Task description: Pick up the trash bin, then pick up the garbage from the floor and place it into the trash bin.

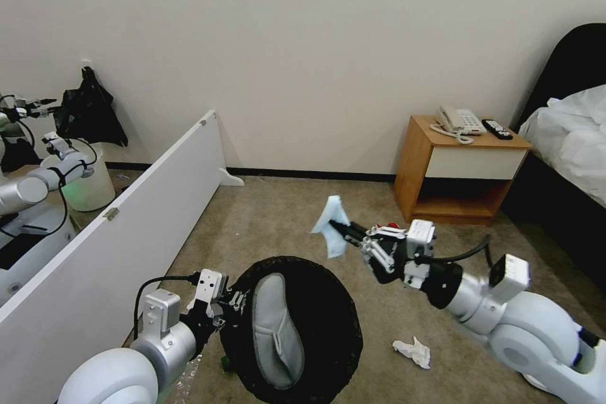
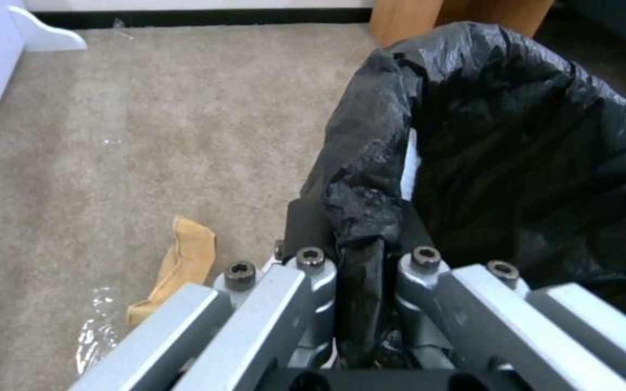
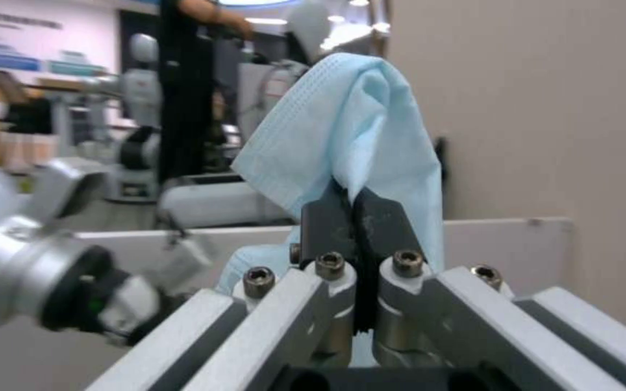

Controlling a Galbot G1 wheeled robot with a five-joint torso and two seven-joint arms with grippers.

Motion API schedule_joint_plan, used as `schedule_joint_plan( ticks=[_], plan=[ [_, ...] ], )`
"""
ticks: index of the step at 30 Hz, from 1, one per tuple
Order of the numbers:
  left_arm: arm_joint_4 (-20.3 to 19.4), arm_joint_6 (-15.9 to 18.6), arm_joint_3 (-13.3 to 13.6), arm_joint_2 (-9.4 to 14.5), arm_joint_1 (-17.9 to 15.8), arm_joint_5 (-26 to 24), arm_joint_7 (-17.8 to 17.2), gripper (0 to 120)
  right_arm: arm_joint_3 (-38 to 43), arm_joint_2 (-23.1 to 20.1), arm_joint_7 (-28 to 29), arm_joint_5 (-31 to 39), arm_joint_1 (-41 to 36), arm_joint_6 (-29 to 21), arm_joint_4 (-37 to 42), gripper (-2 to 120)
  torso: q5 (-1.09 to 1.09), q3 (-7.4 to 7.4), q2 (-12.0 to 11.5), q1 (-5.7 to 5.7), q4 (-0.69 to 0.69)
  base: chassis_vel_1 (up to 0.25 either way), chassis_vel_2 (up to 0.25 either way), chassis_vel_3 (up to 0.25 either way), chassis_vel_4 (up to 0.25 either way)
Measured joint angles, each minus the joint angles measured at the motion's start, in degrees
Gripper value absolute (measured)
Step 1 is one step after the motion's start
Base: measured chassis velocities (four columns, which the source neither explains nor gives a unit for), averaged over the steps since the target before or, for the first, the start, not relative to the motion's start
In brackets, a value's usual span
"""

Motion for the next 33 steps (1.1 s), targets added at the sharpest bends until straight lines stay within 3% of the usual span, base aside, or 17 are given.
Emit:
schedule_joint_plan(
  ticks=[11, 20, 23, 25, 33],
  plan=[
    [-0.2, -0.1, -1.2, -0.5, 1.2, 0.1, 0.2, 4, -13.1, 6.5, -2.4, -1.4, 11.9, 1.8, -3.7, 0, 0.00, 0.00, 0.0, 0.00, 0.04, 0.000, 0.000, 0.000, 0.000],
    [-0.5, -0.2, -2.3, -0.7, 1.6, -0.1, 0.3, 4, -15.4, 6.7, -4.8, -2.1, 11.8, 2.0, -3.6, 0, 0.00, -0.01, 0.0, 0.00, 0.01, 0.000, 0.000, 0.000, 0.000],
    [-0.5, -0.2, -2.4, -0.7, 1.6, -0.2, 0.2, 4, -15.4, 6.4, -4.9, -2.2, 11.4, 2.0, -4.0, 6, 0.00, 0.00, 0.0, 0.00, 0.01, 0.000, 0.000, 0.000, 0.000],
    [-0.5, -0.2, -2.5, -0.7, 1.6, -0.3, 0.2, 4, -14.3, 5.8, -5.0, -2.2, 10.1, 2.0, -4.1, 18, 0.00, 0.00, 0.0, 0.00, 0.02, 0.000, 0.000, 0.000, 0.000],
    [-0.7, -0.2, -2.7, -0.7, 1.9, -0.3, 0.2, 4, -9.3, 2.0, -5.2, -2.9, 3.1, 2.0, -2.6, 42, 0.01, -0.01, 0.0, 0.00, 0.00, 0.000, 0.000, 0.000, 0.000]
  ],
)
